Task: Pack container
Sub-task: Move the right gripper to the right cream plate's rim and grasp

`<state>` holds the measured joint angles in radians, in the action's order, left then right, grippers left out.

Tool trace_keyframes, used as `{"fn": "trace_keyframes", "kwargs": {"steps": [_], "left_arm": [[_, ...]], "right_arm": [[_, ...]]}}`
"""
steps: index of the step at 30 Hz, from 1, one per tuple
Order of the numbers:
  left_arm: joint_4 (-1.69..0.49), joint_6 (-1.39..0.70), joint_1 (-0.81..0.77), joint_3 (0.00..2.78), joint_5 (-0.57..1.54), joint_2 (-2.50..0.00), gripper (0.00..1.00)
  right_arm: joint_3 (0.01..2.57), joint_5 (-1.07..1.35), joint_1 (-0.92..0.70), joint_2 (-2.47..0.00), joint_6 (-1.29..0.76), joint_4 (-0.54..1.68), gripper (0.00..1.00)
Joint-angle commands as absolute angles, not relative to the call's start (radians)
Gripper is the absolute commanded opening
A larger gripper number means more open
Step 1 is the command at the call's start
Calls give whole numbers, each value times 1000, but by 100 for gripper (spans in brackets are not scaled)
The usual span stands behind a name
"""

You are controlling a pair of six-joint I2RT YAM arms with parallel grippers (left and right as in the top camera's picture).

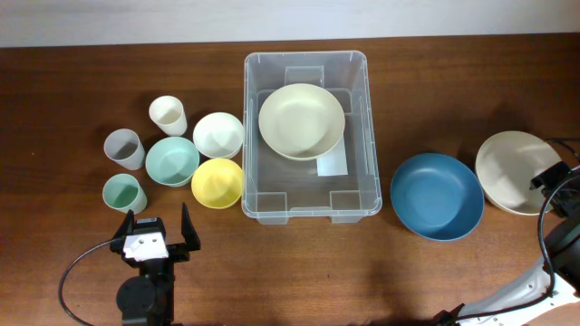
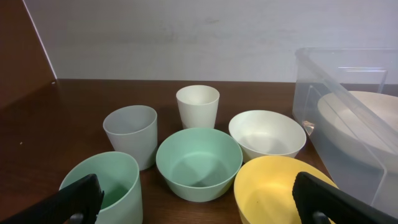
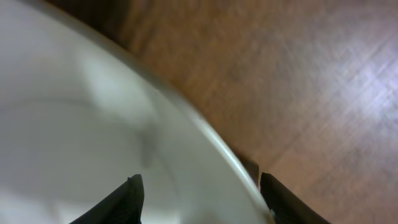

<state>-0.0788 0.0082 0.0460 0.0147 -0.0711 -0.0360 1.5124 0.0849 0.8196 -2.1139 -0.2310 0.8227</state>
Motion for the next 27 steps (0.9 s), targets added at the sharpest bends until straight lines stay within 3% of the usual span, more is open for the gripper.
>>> {"fn": "trace_keyframes", "kwargs": {"steps": [1, 3, 7, 11, 18, 27], "left_arm": [[-76, 23, 42, 9, -68, -29, 100], [-76, 23, 42, 9, -68, -29, 100], [-76, 23, 42, 9, -68, -29, 100], [-76, 23, 42, 9, -68, -29, 100], [-76, 23, 42, 9, -68, -29, 100], [-76, 23, 42, 9, -68, -29, 100]], "right_arm": [[1507, 124, 825, -2106, -213, 809, 45], [1507, 124, 825, -2106, -213, 803, 26], [1507, 124, 825, -2106, -213, 798, 4], [1508, 132, 825, -2106, -213, 781, 4], [1607, 371, 809, -2090, -134, 777, 4], [1764, 342, 715, -1972, -83, 830, 4]]}}
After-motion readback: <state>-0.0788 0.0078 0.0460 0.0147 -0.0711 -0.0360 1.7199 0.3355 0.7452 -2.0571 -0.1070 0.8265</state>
